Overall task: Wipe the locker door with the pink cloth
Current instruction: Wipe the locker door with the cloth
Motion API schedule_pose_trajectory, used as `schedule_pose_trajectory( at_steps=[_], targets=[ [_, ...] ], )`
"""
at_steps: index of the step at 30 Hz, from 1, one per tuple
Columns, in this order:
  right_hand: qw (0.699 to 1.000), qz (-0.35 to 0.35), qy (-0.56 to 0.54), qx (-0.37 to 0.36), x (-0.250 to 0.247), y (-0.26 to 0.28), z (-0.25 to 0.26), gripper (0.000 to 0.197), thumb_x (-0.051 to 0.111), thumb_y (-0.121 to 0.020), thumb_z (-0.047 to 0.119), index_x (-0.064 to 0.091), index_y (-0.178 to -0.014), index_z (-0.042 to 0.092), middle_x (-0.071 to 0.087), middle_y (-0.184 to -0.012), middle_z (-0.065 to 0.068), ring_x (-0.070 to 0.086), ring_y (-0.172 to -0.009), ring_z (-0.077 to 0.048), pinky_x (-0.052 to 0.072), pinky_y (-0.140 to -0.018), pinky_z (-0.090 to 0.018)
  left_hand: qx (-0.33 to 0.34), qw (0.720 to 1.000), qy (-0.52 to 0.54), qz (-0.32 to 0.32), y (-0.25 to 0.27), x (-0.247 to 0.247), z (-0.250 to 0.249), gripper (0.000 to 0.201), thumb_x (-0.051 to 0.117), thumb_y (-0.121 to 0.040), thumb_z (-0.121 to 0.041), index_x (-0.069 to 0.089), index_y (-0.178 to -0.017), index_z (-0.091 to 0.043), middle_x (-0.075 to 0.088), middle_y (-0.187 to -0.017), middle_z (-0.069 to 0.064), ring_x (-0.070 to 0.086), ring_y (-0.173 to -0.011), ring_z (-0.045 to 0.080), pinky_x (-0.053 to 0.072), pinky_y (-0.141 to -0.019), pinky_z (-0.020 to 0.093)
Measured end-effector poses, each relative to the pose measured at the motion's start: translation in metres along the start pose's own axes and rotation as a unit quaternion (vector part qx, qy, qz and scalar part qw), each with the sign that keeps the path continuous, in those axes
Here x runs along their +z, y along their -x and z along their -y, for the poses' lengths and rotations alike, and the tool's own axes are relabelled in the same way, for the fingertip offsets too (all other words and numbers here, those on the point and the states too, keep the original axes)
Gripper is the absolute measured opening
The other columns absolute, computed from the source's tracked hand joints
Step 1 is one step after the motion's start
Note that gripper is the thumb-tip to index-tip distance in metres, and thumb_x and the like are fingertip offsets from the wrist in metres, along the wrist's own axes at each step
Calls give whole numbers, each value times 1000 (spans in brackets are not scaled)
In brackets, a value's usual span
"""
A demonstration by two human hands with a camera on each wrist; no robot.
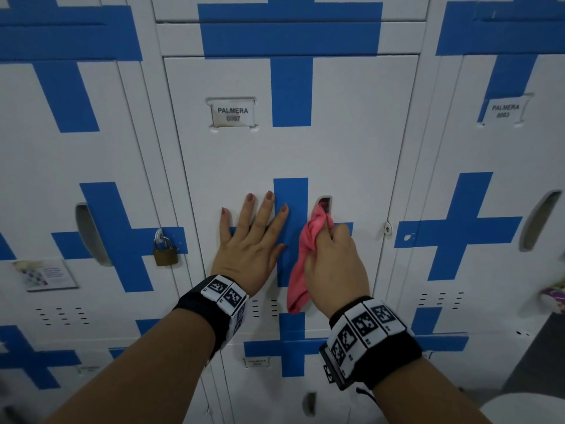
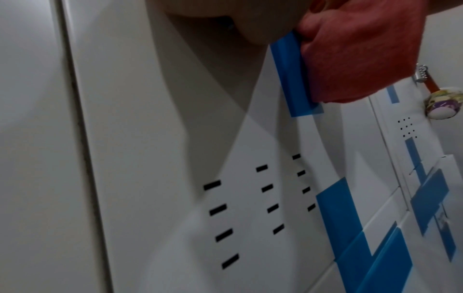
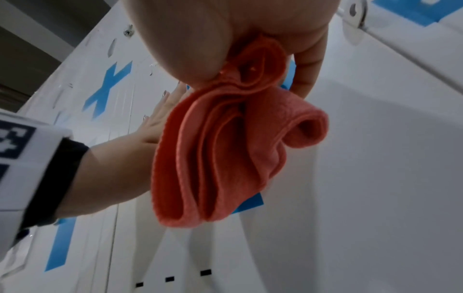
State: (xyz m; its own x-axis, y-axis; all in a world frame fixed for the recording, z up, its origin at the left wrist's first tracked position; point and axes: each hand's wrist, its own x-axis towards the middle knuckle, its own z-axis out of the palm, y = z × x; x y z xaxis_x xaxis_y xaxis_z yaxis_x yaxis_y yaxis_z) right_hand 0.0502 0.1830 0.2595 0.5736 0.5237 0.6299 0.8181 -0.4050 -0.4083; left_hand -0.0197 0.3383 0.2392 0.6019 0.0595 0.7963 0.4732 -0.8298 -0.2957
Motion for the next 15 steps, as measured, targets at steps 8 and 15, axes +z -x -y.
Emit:
schedule_pose_trajectory(
  at_steps=[8,15],
  targets=[
    [989,94,114,4,0,17,-4,39,43,-91,22,41,-129,15,44,-111,-3,46,-95,-19,41,-72,-29,1,1000,-1,-6,0,0,-1,68,31,-92,-45,3,-150,-24,-20,-156,0,-16,-144,25,-11,-111,53],
    [986,135,90,26,-8,12,8,27,47,-86,23,52,-109,10,54,-109,-5,56,-93,-21,39,-72,-27,1,1000,3,-6,0,0,0,69,32,-92,-45,-1,-150,-24,-19,-156,1,-15,-144,25,-12,-112,53]
  ],
)
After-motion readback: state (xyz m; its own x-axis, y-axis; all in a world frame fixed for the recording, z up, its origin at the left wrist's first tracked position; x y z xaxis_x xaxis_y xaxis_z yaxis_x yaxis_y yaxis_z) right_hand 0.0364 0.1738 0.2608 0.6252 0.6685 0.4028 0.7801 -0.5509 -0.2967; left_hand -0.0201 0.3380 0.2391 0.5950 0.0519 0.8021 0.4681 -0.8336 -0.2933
